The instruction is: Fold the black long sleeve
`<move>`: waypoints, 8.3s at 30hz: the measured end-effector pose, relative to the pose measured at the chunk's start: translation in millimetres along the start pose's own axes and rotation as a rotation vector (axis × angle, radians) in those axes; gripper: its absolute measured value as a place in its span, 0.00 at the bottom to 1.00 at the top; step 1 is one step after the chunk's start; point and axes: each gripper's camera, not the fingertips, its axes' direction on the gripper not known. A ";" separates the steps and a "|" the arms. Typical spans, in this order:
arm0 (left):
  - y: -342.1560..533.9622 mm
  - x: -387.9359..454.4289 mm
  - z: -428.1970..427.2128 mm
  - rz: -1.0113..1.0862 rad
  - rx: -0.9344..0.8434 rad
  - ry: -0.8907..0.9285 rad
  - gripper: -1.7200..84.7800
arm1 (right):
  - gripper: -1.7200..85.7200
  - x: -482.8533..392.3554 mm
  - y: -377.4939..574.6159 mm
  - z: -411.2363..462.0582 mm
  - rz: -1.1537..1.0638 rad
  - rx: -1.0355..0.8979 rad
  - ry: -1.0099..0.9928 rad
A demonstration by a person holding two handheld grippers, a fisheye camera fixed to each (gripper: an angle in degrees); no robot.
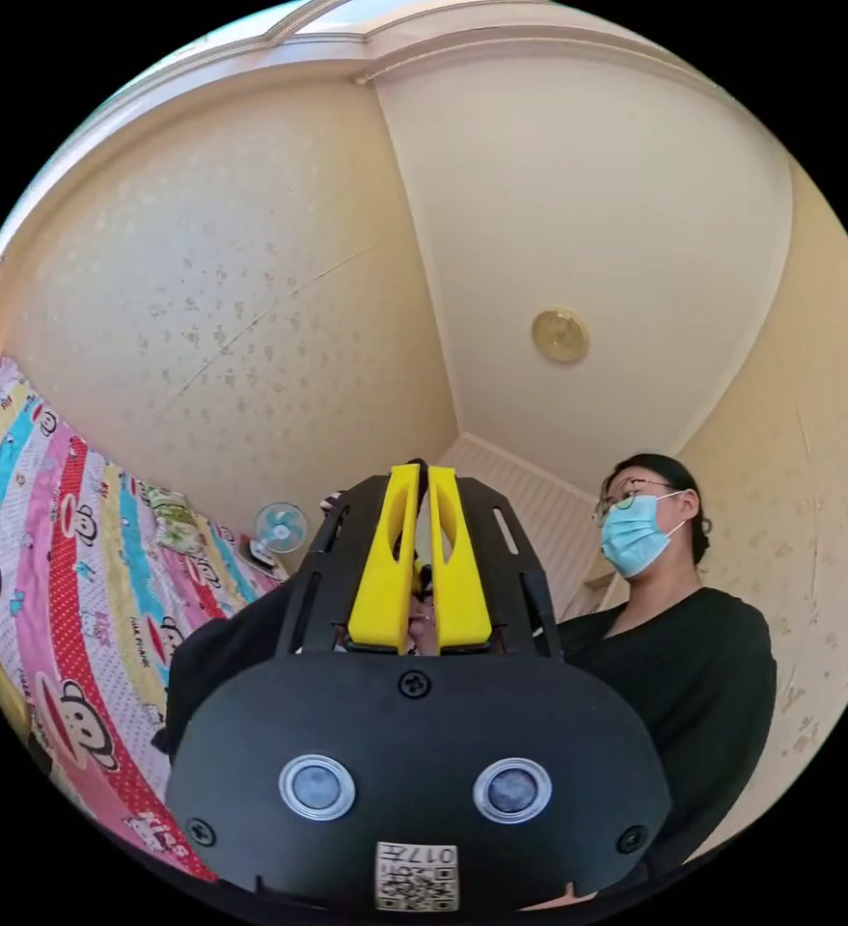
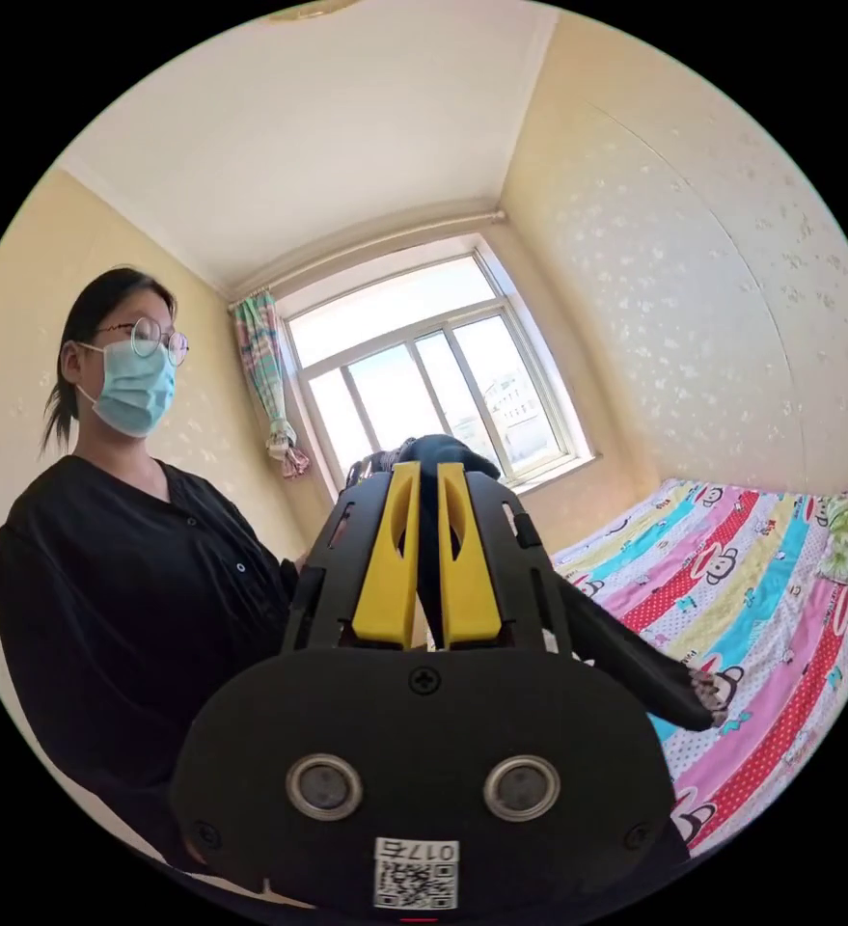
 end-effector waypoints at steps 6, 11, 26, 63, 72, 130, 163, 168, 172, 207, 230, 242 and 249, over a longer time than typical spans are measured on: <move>30.6 0.4 7.1 -0.054 0.029 -0.183 0.02 | 0.05 -22.5 49.9 -5.2 0.186 -0.007 0.129; 2.2 -16.7 47.2 -0.057 0.074 -0.099 0.01 | 0.04 -9.0 -2.1 7.3 0.197 -0.072 0.298; -82.8 -368.8 247.8 -0.292 -0.319 -0.818 0.06 | 0.08 306.5 -70.8 198.7 0.626 -0.596 0.912; 115.5 -442.6 76.4 -0.671 -0.824 -0.854 0.17 | 0.14 265.7 2.0 137.1 1.010 -0.625 1.238; 100.0 -503.7 53.8 -0.824 -1.073 -0.714 0.08 | 0.07 365.6 130.3 233.3 1.132 -0.923 0.888; 25.7 -485.4 -309.2 -1.421 0.459 -0.774 0.18 | 0.03 261.9 114.5 -79.0 1.025 0.528 0.739; 111.2 -470.8 -351.8 -1.475 0.781 -0.610 0.02 | 0.11 345.6 232.4 365.6 0.937 -0.568 0.159; 81.6 -420.3 -376.0 -1.257 0.571 -0.754 0.02 | 0.10 313.8 262.1 302.9 1.071 -0.592 0.218; 48.2 -367.9 -367.0 -1.091 0.460 -0.843 0.01 | 0.09 291.7 278.0 252.0 1.172 -0.469 0.215; 280.9 -404.5 -58.0 -0.828 -1.138 -0.937 0.21 | 0.18 302.8 296.6 158.8 1.354 -1.014 0.637; 117.3 -264.0 -136.2 -0.828 -0.741 -0.539 0.03 | 0.05 238.8 58.0 42.5 1.175 -0.770 -0.152; 169.0 -344.2 -169.7 -1.114 -0.463 -0.464 0.03 | 0.05 360.4 120.7 51.4 1.571 -0.517 -0.031; 99.3 -515.2 -104.4 -0.952 -0.447 -0.546 0.06 | 0.06 495.8 84.6 91.4 1.510 -0.363 0.185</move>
